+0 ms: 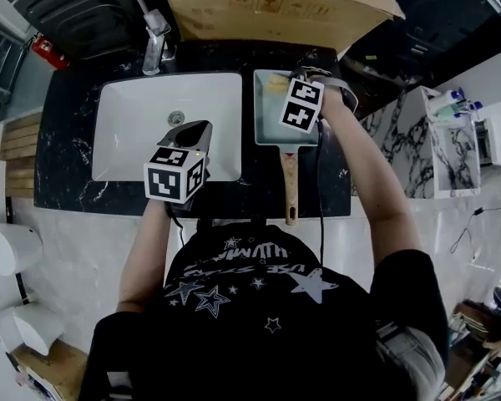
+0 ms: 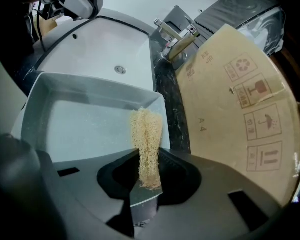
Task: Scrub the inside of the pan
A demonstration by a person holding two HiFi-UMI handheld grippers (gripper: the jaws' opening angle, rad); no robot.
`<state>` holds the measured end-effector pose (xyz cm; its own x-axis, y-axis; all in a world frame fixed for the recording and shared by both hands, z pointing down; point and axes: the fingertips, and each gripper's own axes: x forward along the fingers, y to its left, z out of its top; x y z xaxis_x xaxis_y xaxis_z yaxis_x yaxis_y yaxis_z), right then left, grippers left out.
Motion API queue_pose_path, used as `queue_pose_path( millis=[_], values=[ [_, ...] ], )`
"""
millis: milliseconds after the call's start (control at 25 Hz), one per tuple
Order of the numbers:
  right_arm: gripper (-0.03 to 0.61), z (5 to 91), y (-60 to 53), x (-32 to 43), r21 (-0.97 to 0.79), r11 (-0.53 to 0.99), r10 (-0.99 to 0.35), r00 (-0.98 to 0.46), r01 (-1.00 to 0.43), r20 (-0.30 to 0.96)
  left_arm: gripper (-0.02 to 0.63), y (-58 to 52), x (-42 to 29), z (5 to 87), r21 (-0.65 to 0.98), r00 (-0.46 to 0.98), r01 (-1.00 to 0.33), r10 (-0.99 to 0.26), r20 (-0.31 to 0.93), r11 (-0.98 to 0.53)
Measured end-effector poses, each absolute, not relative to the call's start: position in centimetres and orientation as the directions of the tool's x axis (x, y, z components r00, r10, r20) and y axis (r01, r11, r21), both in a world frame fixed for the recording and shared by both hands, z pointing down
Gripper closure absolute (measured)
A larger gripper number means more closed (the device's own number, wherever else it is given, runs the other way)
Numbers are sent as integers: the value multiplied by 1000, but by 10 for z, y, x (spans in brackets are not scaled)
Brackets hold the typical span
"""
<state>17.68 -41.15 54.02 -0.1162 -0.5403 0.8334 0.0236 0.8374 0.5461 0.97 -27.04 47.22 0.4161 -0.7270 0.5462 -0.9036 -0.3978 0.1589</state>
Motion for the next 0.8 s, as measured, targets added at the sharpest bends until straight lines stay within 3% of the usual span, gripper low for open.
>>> queue_pose_path(
  millis=[800],
  values=[
    [499,544,-347,179,432,901,-427,-91,44,900,606,-255,16,474,171,464,-877,-698,545,-449]
  ],
)
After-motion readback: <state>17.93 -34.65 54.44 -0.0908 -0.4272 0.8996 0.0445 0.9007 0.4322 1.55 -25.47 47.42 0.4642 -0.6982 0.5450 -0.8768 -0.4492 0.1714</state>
